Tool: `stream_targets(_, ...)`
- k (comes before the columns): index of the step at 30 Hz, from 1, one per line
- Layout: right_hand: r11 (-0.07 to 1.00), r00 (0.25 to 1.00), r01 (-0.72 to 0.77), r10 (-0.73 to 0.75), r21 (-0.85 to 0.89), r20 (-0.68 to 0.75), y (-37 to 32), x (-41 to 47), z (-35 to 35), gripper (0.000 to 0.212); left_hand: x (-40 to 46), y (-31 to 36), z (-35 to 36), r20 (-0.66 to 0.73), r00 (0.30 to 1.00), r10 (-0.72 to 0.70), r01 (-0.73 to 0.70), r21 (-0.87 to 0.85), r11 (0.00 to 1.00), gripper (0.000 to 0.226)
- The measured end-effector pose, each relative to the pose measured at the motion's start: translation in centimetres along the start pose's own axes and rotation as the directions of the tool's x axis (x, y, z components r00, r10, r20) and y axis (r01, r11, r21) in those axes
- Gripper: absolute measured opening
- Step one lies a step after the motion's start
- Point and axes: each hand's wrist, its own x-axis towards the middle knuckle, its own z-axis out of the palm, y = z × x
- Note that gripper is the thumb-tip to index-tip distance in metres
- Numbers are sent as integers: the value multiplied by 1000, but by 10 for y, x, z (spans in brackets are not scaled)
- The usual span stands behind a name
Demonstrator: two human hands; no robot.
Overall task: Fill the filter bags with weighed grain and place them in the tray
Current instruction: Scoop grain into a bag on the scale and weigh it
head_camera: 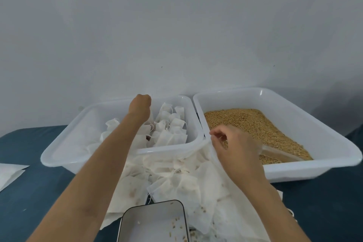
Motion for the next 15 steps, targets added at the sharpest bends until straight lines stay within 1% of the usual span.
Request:
stream_targets(2,1000,1000,0,0,9,-6,1,0,0,13,1,0,3,35,999,21,-20,-8,1000,33)
stream_targets(4,1000,1000,2,-2,11,-8,2,0,1,12,0,-1,8,124,991,50,-47,-31,998,28)
stream_targets(6,1000,1000,8,-8,5,-11,3,0,1,12,-5,-2,12,196,978,69,-68,-14,998,22)
stream_targets(8,1000,1000,12,-12,0,-15,3,0,2,12,-11,-2,10,213,973,90,-91,-6,996,16)
stream_targets(11,999,1000,28,-28,-32,-12,2,0,1,12,-27,6,-6,134,982,136,-133,-34,991,18)
stream_targets(13,998,999,42,-42,-54,1,0,-1,0,12,-51,17,-22,21,983,184,-182,-89,979,20)
stream_targets(15,996,998,58,-57,-75,8,-1,-2,0,13,-89,27,-38,-110,972,207,-226,-197,954,17)
